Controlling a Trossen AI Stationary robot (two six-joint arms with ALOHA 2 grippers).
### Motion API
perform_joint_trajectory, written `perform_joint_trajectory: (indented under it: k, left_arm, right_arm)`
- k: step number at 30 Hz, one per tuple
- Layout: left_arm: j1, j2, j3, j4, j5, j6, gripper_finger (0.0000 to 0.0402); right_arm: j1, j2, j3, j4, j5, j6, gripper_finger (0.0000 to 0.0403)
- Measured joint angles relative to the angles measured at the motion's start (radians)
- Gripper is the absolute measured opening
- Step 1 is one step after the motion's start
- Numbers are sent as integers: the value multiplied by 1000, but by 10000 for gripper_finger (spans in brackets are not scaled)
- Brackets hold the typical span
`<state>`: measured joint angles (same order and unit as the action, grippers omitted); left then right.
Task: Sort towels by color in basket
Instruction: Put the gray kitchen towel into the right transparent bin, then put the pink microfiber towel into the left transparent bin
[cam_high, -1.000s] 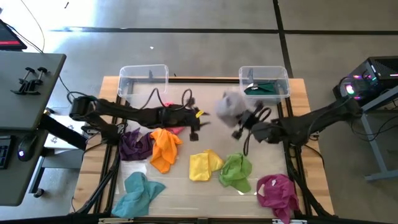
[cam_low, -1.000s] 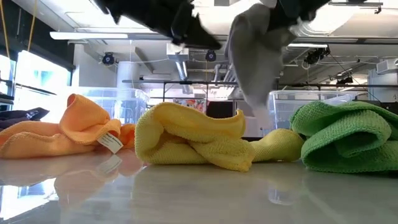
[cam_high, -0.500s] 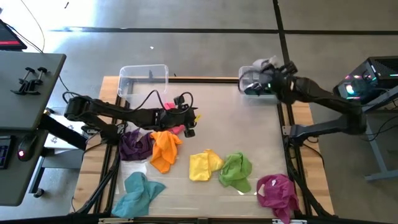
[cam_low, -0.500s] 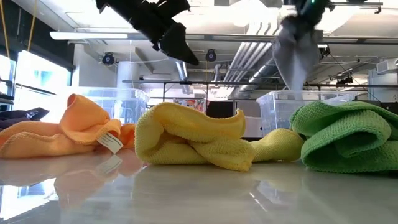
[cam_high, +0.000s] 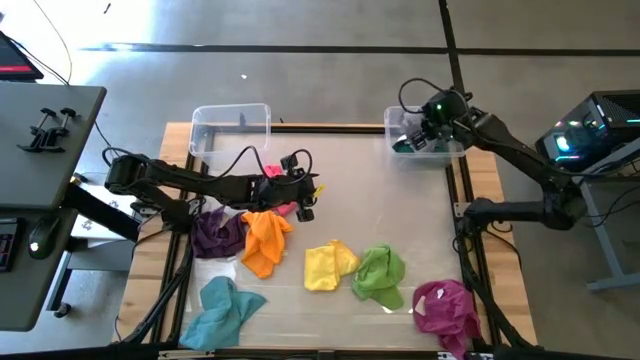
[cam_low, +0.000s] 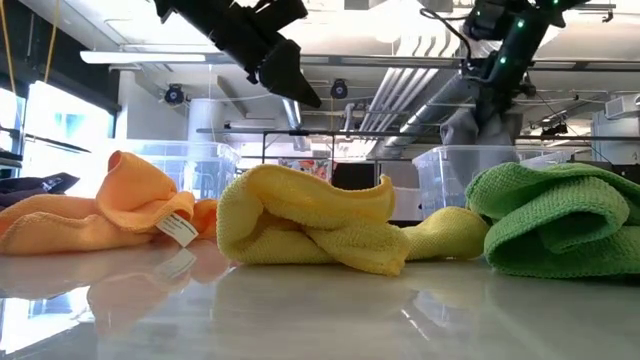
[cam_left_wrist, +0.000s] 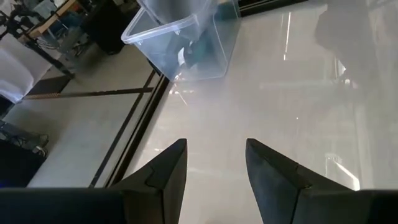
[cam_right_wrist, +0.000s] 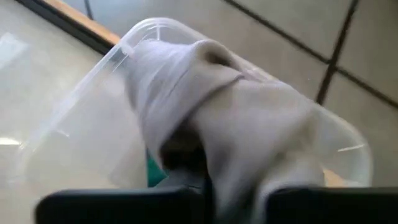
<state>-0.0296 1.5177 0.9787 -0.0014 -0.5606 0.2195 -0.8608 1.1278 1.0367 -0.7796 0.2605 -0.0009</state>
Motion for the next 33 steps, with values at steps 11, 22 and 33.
perform_joint_trajectory:
  k: [11, 22, 33]
  left_arm:
    - [0, 0, 0, 7, 37, -20, 151]
    - [-5, 0, 0, 2, 53, -32, 151]
    - [-17, 8, -2, -351, 54, -280, 151]
  right_arm:
    - [-47, -3, 68, -93, -36, 47, 188]
    - [371, -5, -17, 306, -290, 44, 193]
    - [871, 20, -364, 877, -115, 186, 193]
